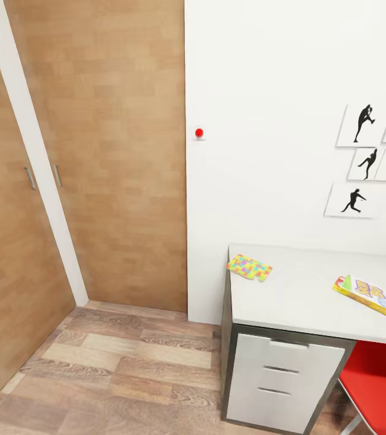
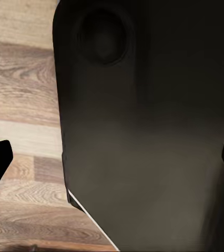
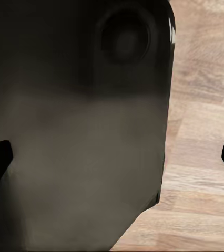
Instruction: Put all the toys in the child's room - the three board games (two on the bed and one on the table), the two jigsaw puzzles on the table, and the tennis ball on the table - inside the toy box on the table in the child's room.
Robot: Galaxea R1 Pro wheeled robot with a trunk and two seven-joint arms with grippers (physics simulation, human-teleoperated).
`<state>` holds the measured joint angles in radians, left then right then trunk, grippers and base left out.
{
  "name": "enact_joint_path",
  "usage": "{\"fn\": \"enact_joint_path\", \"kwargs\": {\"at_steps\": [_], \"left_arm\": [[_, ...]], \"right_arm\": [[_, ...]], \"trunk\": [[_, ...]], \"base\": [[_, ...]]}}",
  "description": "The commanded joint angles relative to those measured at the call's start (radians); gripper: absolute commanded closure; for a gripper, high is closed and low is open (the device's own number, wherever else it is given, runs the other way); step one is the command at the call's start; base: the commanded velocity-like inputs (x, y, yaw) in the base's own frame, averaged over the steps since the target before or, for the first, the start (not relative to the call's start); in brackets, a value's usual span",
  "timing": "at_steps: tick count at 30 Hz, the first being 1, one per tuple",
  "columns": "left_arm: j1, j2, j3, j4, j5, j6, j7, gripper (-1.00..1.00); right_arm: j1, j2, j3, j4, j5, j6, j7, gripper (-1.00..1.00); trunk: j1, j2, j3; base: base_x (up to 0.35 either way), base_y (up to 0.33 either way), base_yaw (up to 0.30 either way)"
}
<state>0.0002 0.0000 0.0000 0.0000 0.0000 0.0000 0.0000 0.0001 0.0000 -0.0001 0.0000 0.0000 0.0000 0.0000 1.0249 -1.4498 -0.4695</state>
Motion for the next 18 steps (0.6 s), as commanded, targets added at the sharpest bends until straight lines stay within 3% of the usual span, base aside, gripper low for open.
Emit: {"fn": "enact_joint_path", "kwargs": {"at_steps": [1,4,18], "left_arm": [[0.000,0.000,0.000,0.000,0.000,0.000,0.000,-1.00],[0.017,0.014,0.000,-0.009,-0.002,-0.002,-0.002,-1.00],[0.021,0.014,0.000,-0.009,-0.002,-0.002,-0.002,-1.00]], "right_arm": [[0.000,0.000,0.000,0.000,0.000,0.000,0.000,-1.00],[-0.014,0.009,0.010,-0.010,0.004,-0.002,0.002,-1.00],[-0.014,0.009,0.010,-0.010,0.004,-0.002,0.002,-1.00]], "trunk": [[0.000,0.000,0.000],[0.000,0.000,0.000],[0.000,0.000,0.000]], "base": [[0.000,0.000,0.000],[0.000,0.000,0.000],[0.000,0.000,0.000]]}}
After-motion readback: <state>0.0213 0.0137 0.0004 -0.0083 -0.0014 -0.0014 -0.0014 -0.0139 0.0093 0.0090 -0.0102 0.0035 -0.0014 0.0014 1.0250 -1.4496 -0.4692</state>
